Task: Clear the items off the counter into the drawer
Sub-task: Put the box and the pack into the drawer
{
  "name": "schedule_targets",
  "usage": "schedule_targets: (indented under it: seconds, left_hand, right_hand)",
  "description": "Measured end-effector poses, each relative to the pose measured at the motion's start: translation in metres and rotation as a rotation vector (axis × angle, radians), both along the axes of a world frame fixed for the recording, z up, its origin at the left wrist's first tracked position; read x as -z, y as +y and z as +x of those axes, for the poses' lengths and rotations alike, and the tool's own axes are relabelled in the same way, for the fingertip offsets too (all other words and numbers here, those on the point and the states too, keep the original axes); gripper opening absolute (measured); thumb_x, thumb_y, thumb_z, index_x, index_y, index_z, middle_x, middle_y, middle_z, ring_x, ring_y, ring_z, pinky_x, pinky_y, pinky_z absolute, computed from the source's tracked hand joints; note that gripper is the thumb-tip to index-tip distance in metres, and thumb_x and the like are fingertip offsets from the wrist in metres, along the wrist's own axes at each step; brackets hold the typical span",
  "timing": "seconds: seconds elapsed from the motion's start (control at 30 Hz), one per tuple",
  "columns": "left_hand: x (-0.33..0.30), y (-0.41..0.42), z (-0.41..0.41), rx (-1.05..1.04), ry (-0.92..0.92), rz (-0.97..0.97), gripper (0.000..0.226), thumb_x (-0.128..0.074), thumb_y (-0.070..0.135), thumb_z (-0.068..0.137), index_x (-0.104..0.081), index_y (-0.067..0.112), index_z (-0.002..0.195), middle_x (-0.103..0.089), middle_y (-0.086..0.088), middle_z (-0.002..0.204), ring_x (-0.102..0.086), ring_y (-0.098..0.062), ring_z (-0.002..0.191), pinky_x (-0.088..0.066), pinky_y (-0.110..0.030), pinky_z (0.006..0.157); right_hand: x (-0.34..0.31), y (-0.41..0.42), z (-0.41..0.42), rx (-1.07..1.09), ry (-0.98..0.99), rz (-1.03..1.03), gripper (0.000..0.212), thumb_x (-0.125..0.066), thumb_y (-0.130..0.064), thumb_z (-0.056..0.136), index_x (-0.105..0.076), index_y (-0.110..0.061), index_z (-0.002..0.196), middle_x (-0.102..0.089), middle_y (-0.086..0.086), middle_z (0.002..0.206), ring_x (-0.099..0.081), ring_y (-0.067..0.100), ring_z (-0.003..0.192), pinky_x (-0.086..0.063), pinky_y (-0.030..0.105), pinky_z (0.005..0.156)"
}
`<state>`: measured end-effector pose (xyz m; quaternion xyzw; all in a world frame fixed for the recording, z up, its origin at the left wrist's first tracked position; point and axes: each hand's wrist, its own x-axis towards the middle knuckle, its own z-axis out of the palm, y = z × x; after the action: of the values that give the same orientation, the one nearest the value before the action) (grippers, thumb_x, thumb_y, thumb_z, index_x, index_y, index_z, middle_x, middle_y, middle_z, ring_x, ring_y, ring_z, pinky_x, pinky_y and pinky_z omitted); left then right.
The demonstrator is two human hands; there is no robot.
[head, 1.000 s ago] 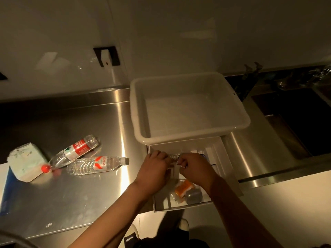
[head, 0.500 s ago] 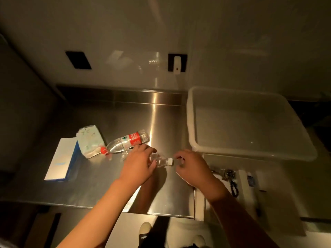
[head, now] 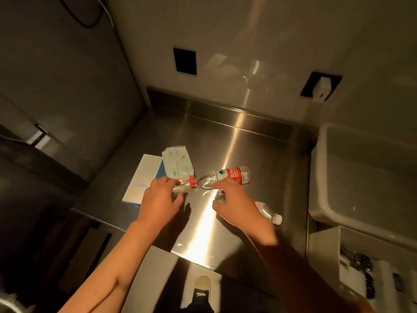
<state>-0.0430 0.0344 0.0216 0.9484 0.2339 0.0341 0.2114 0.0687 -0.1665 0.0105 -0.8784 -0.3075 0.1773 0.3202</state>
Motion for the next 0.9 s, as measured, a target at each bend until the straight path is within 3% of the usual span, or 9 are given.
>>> schedule_targets:
  seconds: [0.17, 0.33, 0.5, 0.63, 0.67, 0.73, 0.77, 0.83, 0.9]
  left_hand:
    - [0.011, 0.044, -0.006, -0.082, 0.041, 0.009, 0.042, -0.067, 0.040, 0.093, -0.062, 0.026, 0.133, -0.064, 0.001, 0.127, -0.056, -0.018, 0.116, -0.051, -0.035, 0.096]
    - [0.033, 0.080, -0.011, -0.183, 0.098, 0.021, 0.055, -0.068, 0.046, 0.091, -0.056, 0.025, 0.139, -0.058, -0.001, 0.135, -0.054, -0.022, 0.121, -0.054, -0.041, 0.097]
    - [0.059, 0.103, -0.006, -0.295, 0.148, 0.012, 0.072, -0.071, 0.057, 0.084, -0.046, 0.025, 0.144, -0.050, -0.004, 0.143, -0.050, -0.028, 0.127, -0.053, -0.045, 0.098]
    - [0.079, 0.118, -0.003, -0.323, 0.214, -0.058, 0.085, -0.069, 0.063, 0.080, -0.037, 0.023, 0.147, -0.044, -0.007, 0.146, -0.047, -0.030, 0.127, -0.049, -0.050, 0.101]
    - [0.084, 0.120, -0.003, -0.327, 0.217, -0.071, 0.086, -0.069, 0.064, 0.078, -0.036, 0.022, 0.146, -0.044, -0.007, 0.143, -0.047, -0.030, 0.125, -0.049, -0.050, 0.100]
    - [0.092, 0.123, -0.002, -0.333, 0.191, -0.071, 0.082, -0.069, 0.065, 0.077, -0.038, 0.021, 0.139, -0.048, -0.008, 0.134, -0.049, -0.031, 0.117, -0.050, -0.049, 0.093]
    - [0.096, 0.123, -0.002, -0.338, 0.166, -0.072, 0.079, -0.069, 0.064, 0.077, -0.039, 0.020, 0.135, -0.051, -0.009, 0.129, -0.051, -0.032, 0.112, -0.051, -0.048, 0.088]
    - [0.101, 0.122, -0.001, -0.357, 0.118, -0.082, 0.075, -0.071, 0.062, 0.075, -0.041, 0.020, 0.129, -0.056, -0.009, 0.118, -0.055, -0.034, 0.102, -0.053, -0.046, 0.079]
    - [0.104, 0.123, 0.000, -0.379, 0.104, -0.117, 0.077, -0.077, 0.058, 0.070, -0.041, 0.023, 0.127, -0.059, -0.008, 0.111, -0.058, -0.034, 0.096, -0.055, -0.045, 0.075]
  right_hand:
    - [0.010, 0.054, 0.009, -0.029, -0.001, -0.023, 0.043, -0.067, -0.037, 0.083, -0.054, -0.039, 0.124, -0.051, -0.015, 0.125, -0.060, 0.009, 0.100, -0.058, 0.036, 0.091]
    - [0.019, 0.104, 0.021, -0.024, 0.014, -0.047, 0.058, -0.064, -0.045, 0.082, -0.045, -0.032, 0.135, -0.048, -0.007, 0.131, -0.055, 0.017, 0.116, -0.052, 0.040, 0.099]
    - [0.033, 0.152, 0.034, 0.031, 0.031, -0.044, 0.073, -0.073, -0.044, 0.078, -0.038, -0.027, 0.140, -0.044, 0.000, 0.135, -0.048, 0.019, 0.122, -0.043, 0.030, 0.097]
    - [0.047, 0.184, 0.042, 0.046, 0.002, -0.161, 0.080, -0.077, -0.042, 0.077, -0.041, -0.019, 0.144, -0.049, 0.009, 0.137, -0.053, 0.026, 0.123, -0.050, 0.039, 0.101]
    - [0.051, 0.191, 0.041, 0.060, -0.103, -0.145, 0.073, -0.079, -0.040, 0.076, -0.048, -0.021, 0.139, -0.052, 0.015, 0.136, -0.057, 0.031, 0.118, -0.053, 0.041, 0.095]
    - [0.056, 0.197, 0.036, 0.061, -0.248, -0.094, 0.036, -0.074, -0.038, 0.081, -0.067, -0.029, 0.115, -0.058, 0.027, 0.132, -0.064, 0.039, 0.102, -0.058, 0.042, 0.077]
    - [0.061, 0.200, 0.035, 0.032, -0.344, -0.147, 0.035, -0.065, -0.043, 0.087, -0.065, -0.031, 0.120, -0.053, 0.026, 0.138, -0.061, 0.038, 0.107, -0.056, 0.042, 0.079]
    - [0.072, 0.209, 0.036, 0.063, -0.170, -0.271, 0.080, -0.062, -0.055, 0.086, -0.031, -0.025, 0.153, -0.039, 0.014, 0.148, -0.050, 0.033, 0.121, -0.050, 0.043, 0.096]
    - [0.082, 0.219, 0.038, 0.168, -0.112, -0.241, 0.110, -0.073, -0.060, 0.075, -0.016, -0.014, 0.157, -0.042, 0.013, 0.138, -0.054, 0.035, 0.114, -0.052, 0.045, 0.090]
